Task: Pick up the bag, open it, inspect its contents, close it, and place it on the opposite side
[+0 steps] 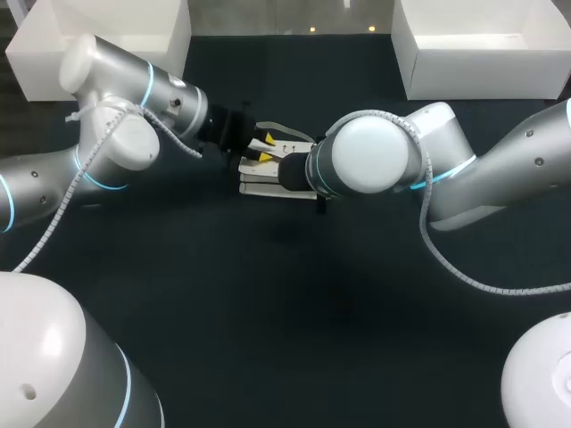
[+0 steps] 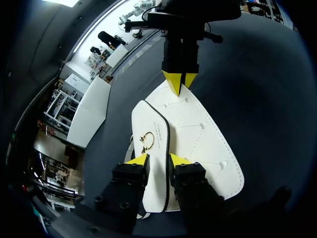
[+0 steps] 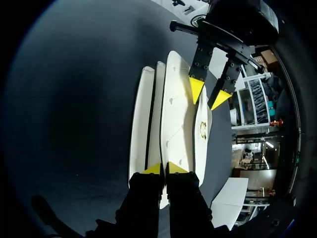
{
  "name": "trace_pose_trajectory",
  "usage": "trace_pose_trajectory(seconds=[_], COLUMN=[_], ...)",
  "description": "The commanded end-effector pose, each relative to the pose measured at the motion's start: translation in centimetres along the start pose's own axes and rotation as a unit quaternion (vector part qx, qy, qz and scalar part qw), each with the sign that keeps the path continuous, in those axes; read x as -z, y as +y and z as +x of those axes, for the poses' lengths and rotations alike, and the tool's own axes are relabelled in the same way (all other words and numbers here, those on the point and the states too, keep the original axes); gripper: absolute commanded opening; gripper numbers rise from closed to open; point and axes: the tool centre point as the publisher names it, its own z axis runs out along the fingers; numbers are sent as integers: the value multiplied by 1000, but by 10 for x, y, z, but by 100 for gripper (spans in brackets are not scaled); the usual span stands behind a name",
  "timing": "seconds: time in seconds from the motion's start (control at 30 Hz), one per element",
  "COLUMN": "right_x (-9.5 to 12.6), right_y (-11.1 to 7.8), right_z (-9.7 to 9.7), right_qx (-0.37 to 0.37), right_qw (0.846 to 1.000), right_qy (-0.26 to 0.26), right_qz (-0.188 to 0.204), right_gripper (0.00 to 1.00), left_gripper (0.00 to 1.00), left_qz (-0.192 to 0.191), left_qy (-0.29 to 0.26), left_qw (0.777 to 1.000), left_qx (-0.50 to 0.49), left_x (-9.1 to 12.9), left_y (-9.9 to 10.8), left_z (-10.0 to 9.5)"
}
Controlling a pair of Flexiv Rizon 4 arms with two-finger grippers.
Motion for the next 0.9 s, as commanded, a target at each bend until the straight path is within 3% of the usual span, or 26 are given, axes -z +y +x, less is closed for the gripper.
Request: trace_pose_trajectory(seconds=[0.03,0.13,0.33,0.53,0.9], right_x=[-1,-1,-1,-1,-1], right_y=[0,0,0,0,0], right_z=[2,2,2,2,2], right_qx=[0,0,0,0,0], right_qw=[1000,1000,1000,1000,1000], right_qy=[-2,-2,-2,-2,-2], right_qz=[-2,-2,-2,-2,-2], right_gripper=[0,0,0,0,0], left_gripper=[21,0,0,0,0], left_qz=[-3,-9,-14,11,18], left_qy=[0,2,0,14,33], left_qw=[1000,1000,1000,997,991], left_qx=[-3,-5,20,73,125], left_x=[-8,-9,-1,7,13], left_y=[1,1,3,12,24], left_z=[0,-1,-10,-23,-35])
